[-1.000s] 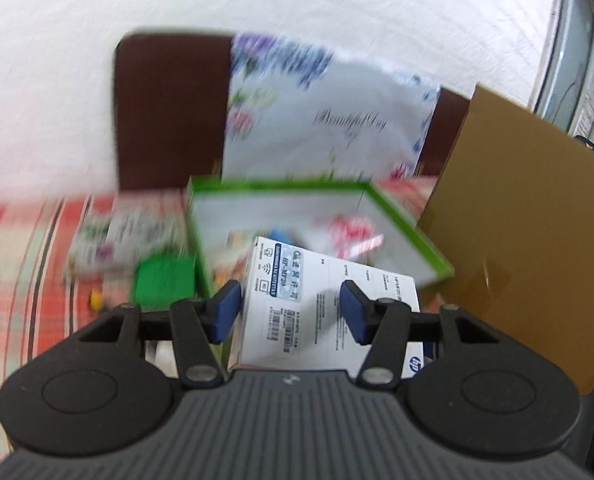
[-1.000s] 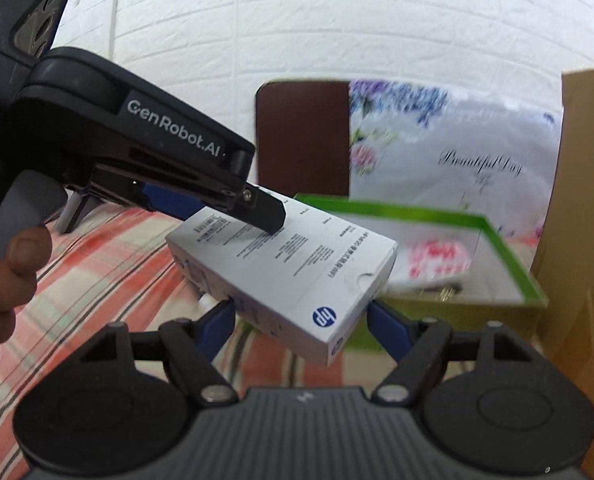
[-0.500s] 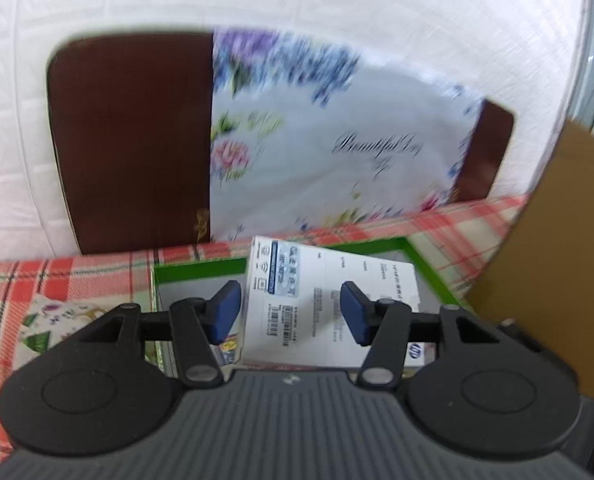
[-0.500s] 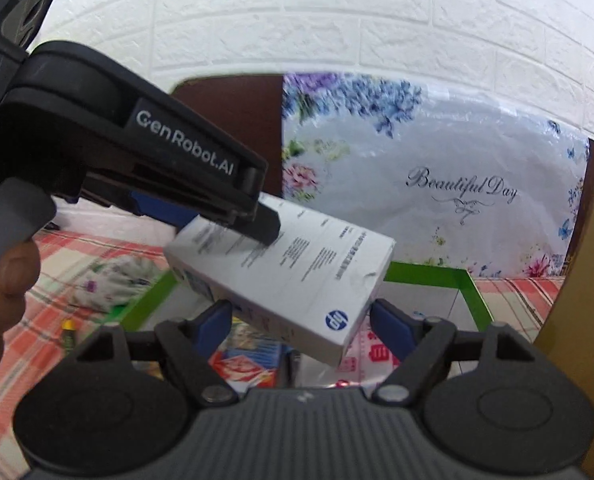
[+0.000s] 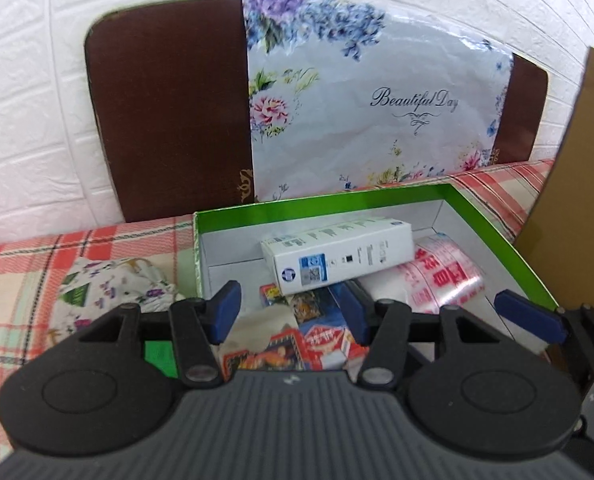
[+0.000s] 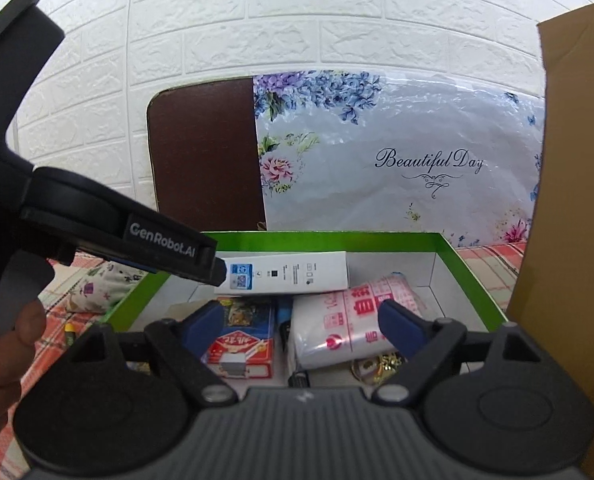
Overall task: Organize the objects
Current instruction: 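Lower the HP box into the green box and open the left gripper, then move the left gripper to the yellow-capped black marker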
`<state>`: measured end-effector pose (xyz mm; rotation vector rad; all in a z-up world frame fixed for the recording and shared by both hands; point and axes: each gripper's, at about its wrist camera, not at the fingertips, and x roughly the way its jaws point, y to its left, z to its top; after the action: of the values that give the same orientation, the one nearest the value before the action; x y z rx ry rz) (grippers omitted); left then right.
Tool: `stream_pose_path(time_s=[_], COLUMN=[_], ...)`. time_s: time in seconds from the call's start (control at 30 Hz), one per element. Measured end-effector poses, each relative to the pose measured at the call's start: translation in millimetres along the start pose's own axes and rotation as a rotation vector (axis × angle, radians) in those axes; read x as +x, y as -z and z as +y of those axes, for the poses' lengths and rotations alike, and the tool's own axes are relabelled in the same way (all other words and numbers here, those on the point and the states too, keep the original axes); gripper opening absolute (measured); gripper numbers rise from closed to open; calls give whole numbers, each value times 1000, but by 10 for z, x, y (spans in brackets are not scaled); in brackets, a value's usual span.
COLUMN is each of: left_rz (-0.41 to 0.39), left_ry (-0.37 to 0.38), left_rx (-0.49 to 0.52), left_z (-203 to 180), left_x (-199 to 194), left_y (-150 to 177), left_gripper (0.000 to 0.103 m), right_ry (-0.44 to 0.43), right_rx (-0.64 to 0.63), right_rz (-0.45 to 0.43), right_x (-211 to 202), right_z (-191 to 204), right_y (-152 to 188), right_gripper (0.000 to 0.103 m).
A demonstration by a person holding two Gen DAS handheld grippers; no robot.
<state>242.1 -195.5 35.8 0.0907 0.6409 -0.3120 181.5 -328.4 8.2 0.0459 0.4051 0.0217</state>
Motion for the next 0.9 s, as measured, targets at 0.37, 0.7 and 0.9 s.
stream_pose_path(time_s=[0.37, 0.7, 0.9], left_rz=[5, 14, -1], left_ry=[-10, -30, -50], left_rx=[29, -5, -29], left_z=[-70, 101, 242], left_x=[-475, -813, -984], left_y=[333, 676, 774], left_gripper=[57, 57, 58], right_ry=[-15, -42, -66], right_rx=[12, -62, -102], right_rz=[-18, 0, -2], right_x=[-546, -885, -997], right_z=[95, 397, 596], right_y=[96, 235, 257], right_gripper=[87, 87, 87])
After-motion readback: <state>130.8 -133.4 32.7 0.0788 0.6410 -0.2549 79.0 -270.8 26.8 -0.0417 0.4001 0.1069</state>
